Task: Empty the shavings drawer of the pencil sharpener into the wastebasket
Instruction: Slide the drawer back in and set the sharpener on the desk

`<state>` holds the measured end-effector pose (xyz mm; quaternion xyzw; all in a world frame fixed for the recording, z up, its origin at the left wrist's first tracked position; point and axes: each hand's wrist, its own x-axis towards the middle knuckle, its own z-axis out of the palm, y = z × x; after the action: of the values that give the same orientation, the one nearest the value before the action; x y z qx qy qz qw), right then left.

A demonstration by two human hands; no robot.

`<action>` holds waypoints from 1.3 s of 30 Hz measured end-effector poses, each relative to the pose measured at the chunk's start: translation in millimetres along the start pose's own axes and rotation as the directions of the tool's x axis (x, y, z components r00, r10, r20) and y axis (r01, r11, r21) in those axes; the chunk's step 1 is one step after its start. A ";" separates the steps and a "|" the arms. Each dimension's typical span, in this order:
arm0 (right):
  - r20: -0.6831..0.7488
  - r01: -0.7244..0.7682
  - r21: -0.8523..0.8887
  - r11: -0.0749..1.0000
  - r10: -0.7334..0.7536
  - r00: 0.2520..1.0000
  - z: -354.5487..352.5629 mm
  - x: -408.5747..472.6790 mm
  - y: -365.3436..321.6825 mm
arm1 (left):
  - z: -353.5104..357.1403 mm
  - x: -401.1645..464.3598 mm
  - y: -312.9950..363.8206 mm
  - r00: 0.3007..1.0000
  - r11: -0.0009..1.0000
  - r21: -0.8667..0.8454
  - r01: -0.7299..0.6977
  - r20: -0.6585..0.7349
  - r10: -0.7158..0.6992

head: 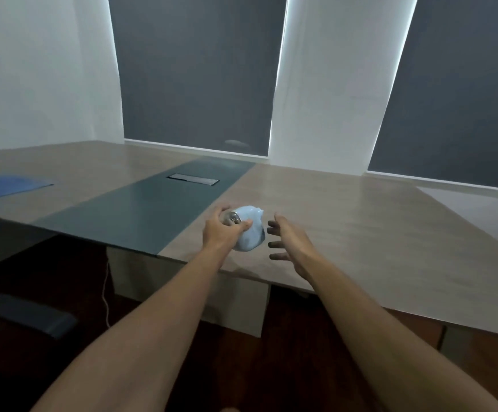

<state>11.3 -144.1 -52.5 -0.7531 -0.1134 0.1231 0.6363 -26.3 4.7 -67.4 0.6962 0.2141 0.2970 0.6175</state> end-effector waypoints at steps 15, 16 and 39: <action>-0.297 0.040 -0.013 0.999 -0.042 0.954 -21.0 42.8 33.8 | -21.4 25.3 -50.5 0.962 0.942 0.335 0.012 -0.259 0.080; -0.319 0.041 -0.023 0.999 -0.046 0.947 -26.1 45.3 36.9 | -20.8 26.0 -51.9 0.961 0.941 0.338 0.011 -0.265 0.084; -0.123 -0.082 -0.942 0.324 -0.109 0.986 -166.3 30.4 117.6 | 100.8 -5.5 -36.1 0.914 0.604 0.690 -0.398 0.353 0.199</action>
<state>96.5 -308.1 -143.1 -0.9886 -0.1173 -0.0336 0.0877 40.5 -67.5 -109.9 0.9440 0.1204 0.1953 0.2369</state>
